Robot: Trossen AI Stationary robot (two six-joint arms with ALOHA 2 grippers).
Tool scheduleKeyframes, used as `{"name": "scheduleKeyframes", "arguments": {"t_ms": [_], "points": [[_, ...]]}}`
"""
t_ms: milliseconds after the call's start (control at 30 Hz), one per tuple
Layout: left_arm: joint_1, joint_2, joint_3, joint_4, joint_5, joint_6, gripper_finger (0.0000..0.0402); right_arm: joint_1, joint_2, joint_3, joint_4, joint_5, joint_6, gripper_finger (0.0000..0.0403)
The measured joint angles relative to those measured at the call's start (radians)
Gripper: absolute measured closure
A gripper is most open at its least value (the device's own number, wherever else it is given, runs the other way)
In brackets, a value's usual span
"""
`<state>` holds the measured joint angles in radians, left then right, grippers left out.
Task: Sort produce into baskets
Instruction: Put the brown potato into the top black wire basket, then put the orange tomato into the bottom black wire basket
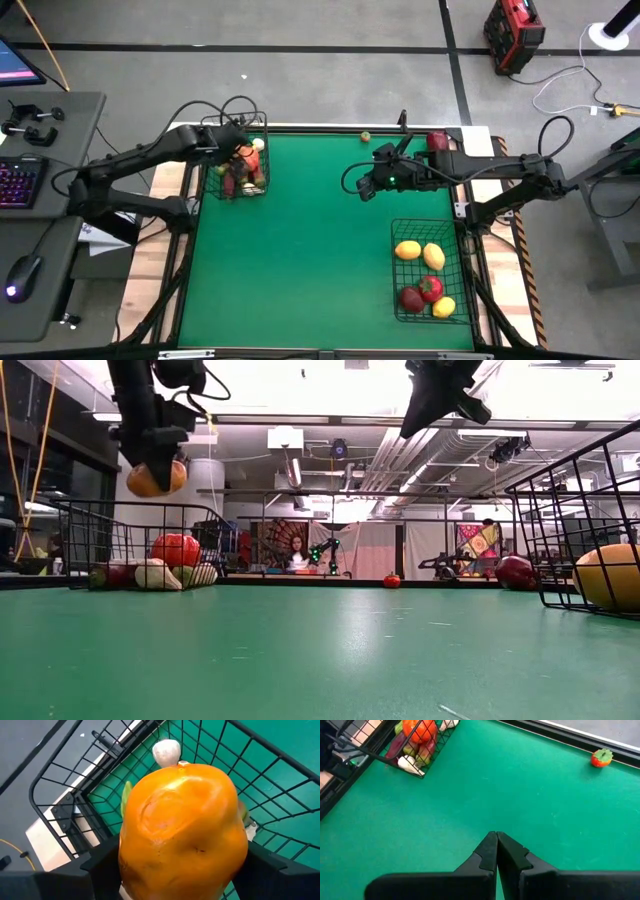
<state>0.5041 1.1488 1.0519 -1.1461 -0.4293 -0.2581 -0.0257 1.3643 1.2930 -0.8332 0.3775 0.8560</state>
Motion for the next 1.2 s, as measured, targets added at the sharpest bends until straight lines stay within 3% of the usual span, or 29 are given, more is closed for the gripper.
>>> {"name": "scheduleKeyframes", "arguments": {"t_ms": [133,433,567,700,900,1033,1133,1200], "points": [[0.005,0.017,0.0,0.0,0.003,-0.007,0.01,0.0,0.0,0.0,0.0,0.0,-0.001,0.0402],[0.08,0.053,0.0,0.006,0.15,0.013,0.0009,0.0,0.0,0.0,0.0,0.0,-0.008,0.0402],[0.083,0.052,0.0,0.056,0.224,0.0,0.0005,0.0,0.0,0.0,0.0,0.001,-0.001,0.0402],[0.062,0.051,0.0,0.103,0.272,-0.123,0.0004,0.0,0.006,0.0,0.006,0.003,-0.001,0.0402],[-0.015,0.048,0.001,0.193,0.196,-0.255,0.0004,-0.017,0.073,0.0,0.104,0.026,-0.001,0.0402],[-0.027,0.049,0.001,0.257,0.143,-0.286,0.0004,-0.104,0.152,0.0,0.226,-0.096,-0.024,0.0402],[0.026,0.053,0.001,0.352,0.19,-0.201,0.0005,-0.205,0.213,0.0,0.304,-0.199,-0.041,0.0402],[0.084,0.058,0.001,0.435,0.243,-0.146,0.0004,-0.273,0.244,0.0,0.342,-0.207,-0.05,0.0402]]}}
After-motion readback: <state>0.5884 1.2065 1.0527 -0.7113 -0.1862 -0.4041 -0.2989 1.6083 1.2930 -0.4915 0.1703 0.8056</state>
